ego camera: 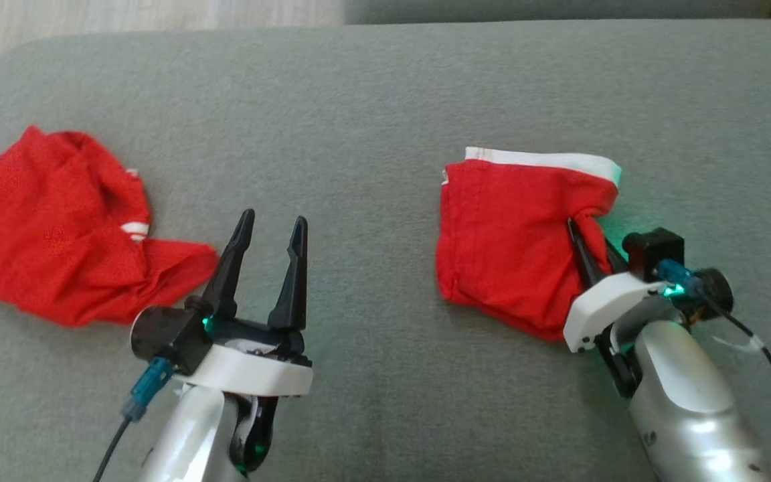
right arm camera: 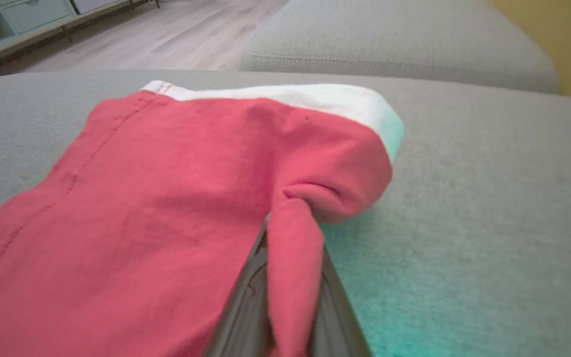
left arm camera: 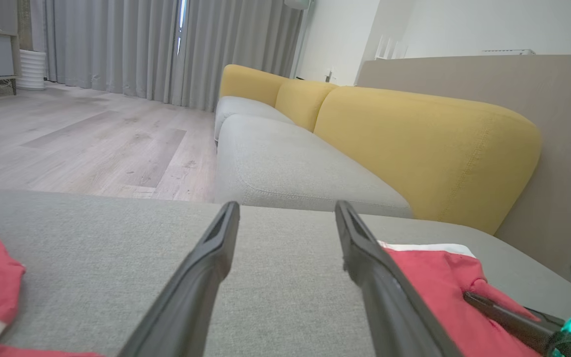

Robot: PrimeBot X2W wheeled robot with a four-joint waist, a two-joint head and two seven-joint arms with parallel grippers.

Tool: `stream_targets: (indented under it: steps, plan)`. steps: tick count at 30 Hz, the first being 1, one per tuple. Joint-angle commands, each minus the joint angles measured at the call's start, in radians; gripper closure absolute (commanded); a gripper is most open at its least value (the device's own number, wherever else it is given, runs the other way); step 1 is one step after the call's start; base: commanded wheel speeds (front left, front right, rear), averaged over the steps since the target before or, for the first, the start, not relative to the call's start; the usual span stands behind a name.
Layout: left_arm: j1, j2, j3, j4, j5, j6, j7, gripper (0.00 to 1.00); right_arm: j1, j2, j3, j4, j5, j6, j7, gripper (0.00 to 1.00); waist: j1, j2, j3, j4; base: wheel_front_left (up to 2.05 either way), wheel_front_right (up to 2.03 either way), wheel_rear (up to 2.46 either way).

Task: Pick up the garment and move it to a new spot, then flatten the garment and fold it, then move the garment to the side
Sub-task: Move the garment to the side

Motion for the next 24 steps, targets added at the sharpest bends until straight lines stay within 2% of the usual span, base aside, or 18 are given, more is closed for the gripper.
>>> stream_targets:
  steps: [1, 4, 8, 11, 20, 21, 24]
  plan:
    - [-0.023, 0.004, 0.028, -0.035, 0.002, -0.006, -0.006, 0.0, -0.044, 0.006, 0.017, -0.036, -0.025, 0.003, -0.012, 1.0, 0.0, 0.0, -0.019, -0.022, 0.0, 0.0, 0.0]
    - [-0.017, 0.004, 0.024, -0.042, 0.002, -0.006, -0.006, 0.0, -0.059, 0.004, 0.033, -0.049, -0.099, 0.003, 0.006, 1.0, 0.0, 0.0, -0.037, -0.05, 0.0, 0.0, 0.0]
    - [-0.025, 0.004, 0.002, -0.05, -0.006, -0.006, -0.006, 0.0, -0.086, -0.074, 0.114, -0.048, -0.131, 0.003, 0.046, 1.0, 0.0, 0.0, -0.05, -0.074, 0.0, 0.0, 0.0]
    - [-0.052, 0.004, -0.022, -0.059, -0.015, -0.006, -0.006, 0.0, -0.114, -0.174, 0.212, -0.04, -0.1, 0.003, 0.077, 1.0, 0.0, 0.0, -0.045, -0.079, 0.0, 0.0, 0.0]
    - [-0.141, 0.004, -0.074, -0.09, -0.041, -0.003, -0.006, 0.0, -0.216, -0.552, 0.524, -0.041, 0.096, 0.003, 0.183, 1.0, 0.0, 0.0, 0.028, -0.056, 0.0, 0.0, 0.0]
    - [-0.141, 0.004, -0.074, -0.09, -0.041, -0.003, -0.006, 0.0, -0.216, -0.552, 0.524, -0.041, 0.096, 0.003, 0.183, 1.0, 0.0, 0.0, 0.028, -0.056, 0.0, 0.0, 0.0]
    - [-0.157, 0.004, -0.077, -0.092, -0.043, -0.003, -0.006, 0.0, -0.249, -0.645, 0.565, -0.049, 0.166, 0.003, 0.214, 1.0, 0.0, 0.0, 0.057, -0.039, 0.0, 0.0, 0.0]
